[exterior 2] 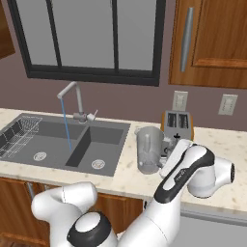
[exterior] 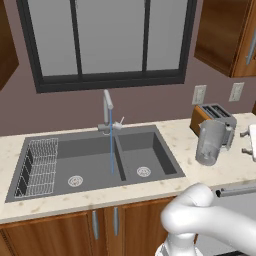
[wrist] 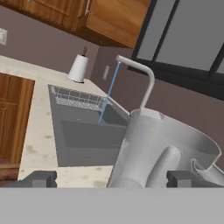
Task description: Turn on the sink faucet and place the jug under the water for a few seconds to fill it up.
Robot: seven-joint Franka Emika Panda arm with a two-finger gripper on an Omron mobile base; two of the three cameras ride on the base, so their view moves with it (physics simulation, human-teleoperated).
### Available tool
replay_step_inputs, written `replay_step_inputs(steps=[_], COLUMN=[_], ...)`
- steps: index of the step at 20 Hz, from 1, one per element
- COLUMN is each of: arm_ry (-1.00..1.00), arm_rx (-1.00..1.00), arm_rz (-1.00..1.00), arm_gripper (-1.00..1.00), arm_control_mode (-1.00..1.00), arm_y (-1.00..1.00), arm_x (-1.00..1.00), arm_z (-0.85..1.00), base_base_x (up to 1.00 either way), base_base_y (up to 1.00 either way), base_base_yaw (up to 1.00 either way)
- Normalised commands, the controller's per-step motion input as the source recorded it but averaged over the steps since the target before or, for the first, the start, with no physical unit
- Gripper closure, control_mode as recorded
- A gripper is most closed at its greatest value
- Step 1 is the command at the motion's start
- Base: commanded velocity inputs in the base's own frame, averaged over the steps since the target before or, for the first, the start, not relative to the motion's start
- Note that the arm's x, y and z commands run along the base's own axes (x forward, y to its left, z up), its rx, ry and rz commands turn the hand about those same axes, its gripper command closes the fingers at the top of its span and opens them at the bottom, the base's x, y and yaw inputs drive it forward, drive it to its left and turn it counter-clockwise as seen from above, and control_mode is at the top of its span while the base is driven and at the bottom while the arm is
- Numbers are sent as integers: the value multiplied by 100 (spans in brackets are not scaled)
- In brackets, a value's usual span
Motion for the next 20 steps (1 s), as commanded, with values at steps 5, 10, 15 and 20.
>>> replay_step_inputs(steps=[5,10,15,20], arm_ry=[0,1,3,3], arm_rx=[0,0,0,0], arm_rz=[0,0,0,0], arm_gripper=[-100,-100,-100,-100], arm_control_mode=[-100,-100,-100,-100], arm_y=[-17,-16,-10,-9], arm_x=[24,23,25,24], arm_z=[-17,-16,-14,-16], base_base_x=[0,0,0,0], base_base_y=[0,0,0,0], base_base_yaw=[0,0,0,0])
